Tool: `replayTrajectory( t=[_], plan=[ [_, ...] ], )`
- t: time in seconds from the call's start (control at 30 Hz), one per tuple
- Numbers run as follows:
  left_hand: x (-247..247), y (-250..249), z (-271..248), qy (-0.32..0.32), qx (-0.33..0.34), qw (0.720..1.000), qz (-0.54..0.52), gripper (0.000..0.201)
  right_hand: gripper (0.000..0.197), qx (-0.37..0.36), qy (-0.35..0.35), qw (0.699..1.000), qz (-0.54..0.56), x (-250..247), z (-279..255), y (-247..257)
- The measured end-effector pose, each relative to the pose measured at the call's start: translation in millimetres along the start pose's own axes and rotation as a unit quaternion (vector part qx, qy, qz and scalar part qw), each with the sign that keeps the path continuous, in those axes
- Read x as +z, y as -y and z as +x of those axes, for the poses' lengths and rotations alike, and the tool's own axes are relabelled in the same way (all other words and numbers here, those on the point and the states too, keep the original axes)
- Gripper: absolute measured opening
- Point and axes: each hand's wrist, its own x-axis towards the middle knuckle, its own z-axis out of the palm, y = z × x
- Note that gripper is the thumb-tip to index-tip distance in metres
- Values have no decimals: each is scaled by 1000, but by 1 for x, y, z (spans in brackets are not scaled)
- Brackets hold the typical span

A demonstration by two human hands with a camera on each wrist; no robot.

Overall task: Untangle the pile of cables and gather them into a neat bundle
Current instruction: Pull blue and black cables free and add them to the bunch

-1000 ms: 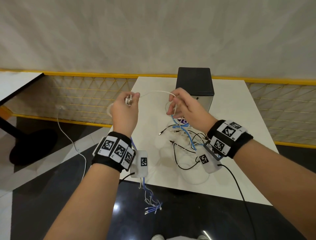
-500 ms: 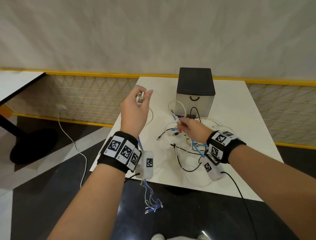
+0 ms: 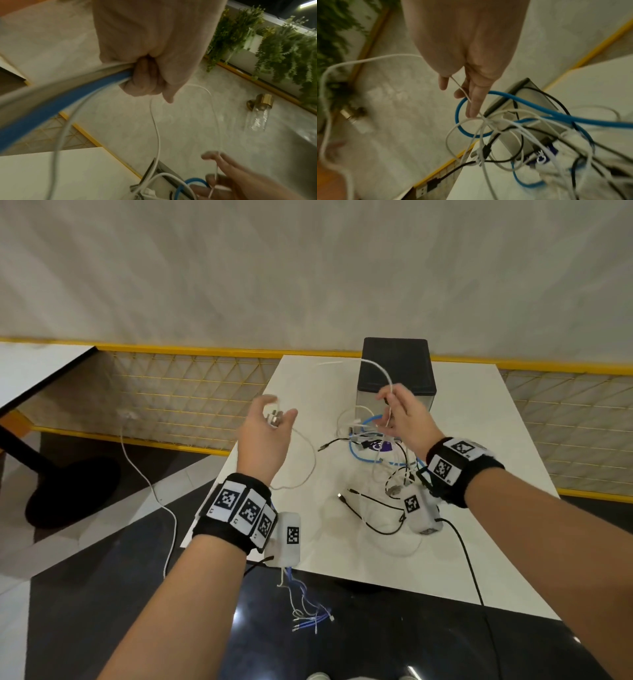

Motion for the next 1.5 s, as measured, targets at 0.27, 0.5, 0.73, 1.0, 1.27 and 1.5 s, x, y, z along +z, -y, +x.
replayTrajectory(
  t=[0.27, 0.5, 0.73, 1.0, 1.27, 1.5],
  plan=[
    [44, -23, -21, 84, 209, 972, 64, 98, 27, -99, 165, 959, -207, 17, -9, 20],
    [56, -23, -19, 7, 190, 981, 29, 105, 33, -67, 127, 944, -299, 16, -3, 15],
    [67, -22, -5, 31, 172, 981, 83, 86, 32, -2, 98, 944, -314, 8, 6, 10],
    [74, -18, 18, 153, 165, 951, 213, 33, 12, -69, 170, 959, -216, 1, -1, -8],
    [63, -21, 12, -5, 186, 979, 82, 29, 17, -25, 170, 928, -329, -3, 18, -52],
    [38, -34, 18, -73, 151, 986, 7, 31, 37, 49, 164, 903, -393, -18, 27, -73]
  ],
)
